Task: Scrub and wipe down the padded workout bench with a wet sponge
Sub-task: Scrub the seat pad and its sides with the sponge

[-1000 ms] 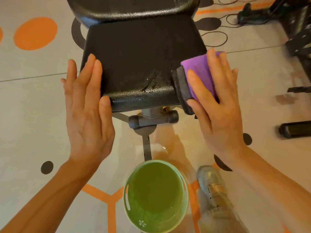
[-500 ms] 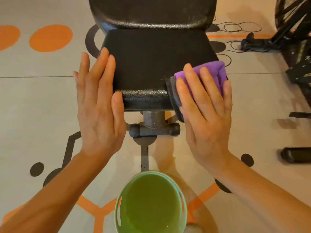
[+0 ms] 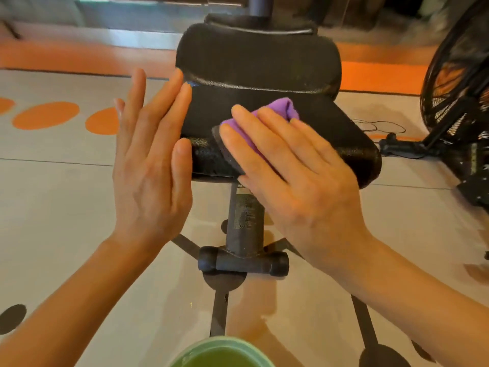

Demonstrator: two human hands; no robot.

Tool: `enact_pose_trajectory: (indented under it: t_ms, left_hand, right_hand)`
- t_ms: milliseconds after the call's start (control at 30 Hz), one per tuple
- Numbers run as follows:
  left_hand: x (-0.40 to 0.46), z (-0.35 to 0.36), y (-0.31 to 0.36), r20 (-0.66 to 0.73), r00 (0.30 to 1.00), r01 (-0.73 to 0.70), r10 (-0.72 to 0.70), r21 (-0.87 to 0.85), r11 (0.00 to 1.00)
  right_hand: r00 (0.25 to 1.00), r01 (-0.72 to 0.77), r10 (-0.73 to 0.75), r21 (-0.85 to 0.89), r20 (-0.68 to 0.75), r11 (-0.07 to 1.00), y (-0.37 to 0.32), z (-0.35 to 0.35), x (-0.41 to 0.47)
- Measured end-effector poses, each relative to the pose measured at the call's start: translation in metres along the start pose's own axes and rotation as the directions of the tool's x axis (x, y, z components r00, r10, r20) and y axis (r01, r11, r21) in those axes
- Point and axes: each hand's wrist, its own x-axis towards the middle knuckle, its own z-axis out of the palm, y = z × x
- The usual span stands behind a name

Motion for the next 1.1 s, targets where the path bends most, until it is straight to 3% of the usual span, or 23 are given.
enact_pose_trajectory:
  t_ms: [67,133,233,333,400,500,600,700,767,900,1000,1100]
  left_hand:
    - [-0.001,-0.001,-0.005,0.000,0.999,-0.035,0.035,0.000,0.999]
    - [-0.001,-0.001,-0.007,-0.015,0.998,-0.055,0.055,-0.004,0.999]
    - [-0.001,0.002,-0.005,-0.057,0.997,-0.056,0.056,-0.007,0.998]
    - [-0.001,0.004,-0.005,-0.064,0.996,-0.055,0.056,0.009,0.998]
    - [-0.001,0.003,-0.009,-0.055,0.995,-0.078,0.079,0.022,0.997]
    - [0.000,0.004,-0.011,-0.076,0.992,-0.104,0.105,0.018,0.994]
    - [0.001,0.008,-0.006,-0.132,0.988,-0.084,0.085,0.013,0.996]
    - [0.000,0.008,-0.006,-0.119,0.988,-0.095,0.096,0.018,0.995]
    - [-0.001,0.004,-0.012,-0.081,0.990,-0.111,0.112,0.019,0.994]
    - [0.001,0.002,-0.014,-0.068,0.992,-0.106,0.107,0.014,0.994]
    - [0.001,0.007,-0.009,-0.104,0.991,-0.081,0.079,-0.014,0.997]
    - [-0.001,0.005,-0.011,-0.073,0.996,-0.059,0.055,-0.060,0.996]
  right_hand:
    - [1.000,0.001,0.000,-0.051,0.009,0.999,0.024,-0.010,-0.020]
    - [0.994,-0.109,0.109,-0.016,-0.020,0.994,0.039,-0.019,-0.044]
    - [0.973,-0.205,0.205,0.007,-0.105,0.979,0.011,-0.004,-0.035]
    - [0.991,-0.052,0.046,-0.051,-0.123,0.997,-0.015,0.016,-0.007]
    - [0.994,0.041,-0.050,-0.089,-0.097,0.995,0.003,0.013,-0.015]
    - [0.991,-0.014,-0.005,-0.146,-0.132,0.989,0.039,0.002,-0.056]
    - [0.977,-0.094,0.066,-0.135,-0.202,0.986,0.019,0.012,-0.047]
    - [0.984,0.061,-0.073,-0.078,-0.162,0.995,-0.018,0.025,-0.007]
    - [0.983,0.137,-0.149,-0.109,-0.108,0.985,-0.004,0.019,-0.011]
    - [0.990,0.054,-0.075,-0.173,-0.120,0.984,0.048,0.000,-0.065]
    - [0.980,-0.046,0.014,-0.159,-0.196,0.986,0.018,0.014,-0.036]
    - [0.988,0.071,-0.088,-0.132,-0.125,0.989,-0.007,0.016,-0.006]
